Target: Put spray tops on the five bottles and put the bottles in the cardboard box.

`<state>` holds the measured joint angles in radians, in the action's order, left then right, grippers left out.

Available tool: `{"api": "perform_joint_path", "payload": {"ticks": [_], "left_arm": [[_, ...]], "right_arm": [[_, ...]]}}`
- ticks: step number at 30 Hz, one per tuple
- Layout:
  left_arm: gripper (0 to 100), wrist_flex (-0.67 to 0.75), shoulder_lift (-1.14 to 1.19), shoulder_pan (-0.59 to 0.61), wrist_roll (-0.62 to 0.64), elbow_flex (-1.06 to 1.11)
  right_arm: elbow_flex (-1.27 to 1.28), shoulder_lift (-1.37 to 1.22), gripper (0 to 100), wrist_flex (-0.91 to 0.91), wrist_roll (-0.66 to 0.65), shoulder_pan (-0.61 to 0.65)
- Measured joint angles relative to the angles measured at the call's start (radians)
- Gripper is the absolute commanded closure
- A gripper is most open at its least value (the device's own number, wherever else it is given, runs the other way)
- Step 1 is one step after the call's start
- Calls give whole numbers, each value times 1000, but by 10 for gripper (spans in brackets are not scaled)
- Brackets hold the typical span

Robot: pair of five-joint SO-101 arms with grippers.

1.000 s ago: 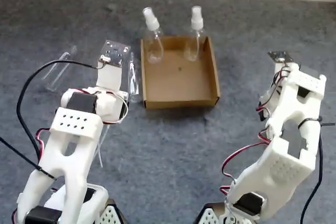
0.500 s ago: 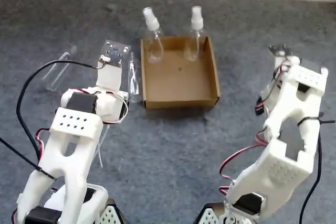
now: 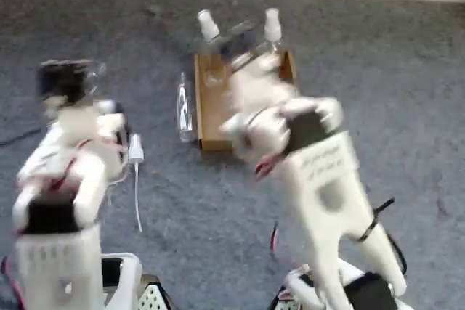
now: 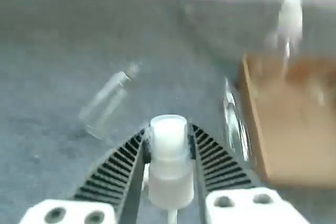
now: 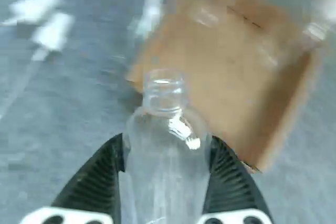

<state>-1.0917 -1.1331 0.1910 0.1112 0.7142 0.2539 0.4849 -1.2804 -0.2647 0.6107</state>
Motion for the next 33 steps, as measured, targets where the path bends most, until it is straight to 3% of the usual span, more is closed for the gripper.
{"api": "perform_joint_path", "payload": {"ticks": [5,10,17,33], "left_arm": [[989,25,-241,72,158,3],[988,87,-391,77,327,100],[989,256,-489,46,396,276],[989,288,-499,-186,396,400]], "right_arm": [[370,138,995,279,6,183],[660,281,995,496,6,212],[913,396,995,729,6,310],[968,410,995,787,6,342]]}}
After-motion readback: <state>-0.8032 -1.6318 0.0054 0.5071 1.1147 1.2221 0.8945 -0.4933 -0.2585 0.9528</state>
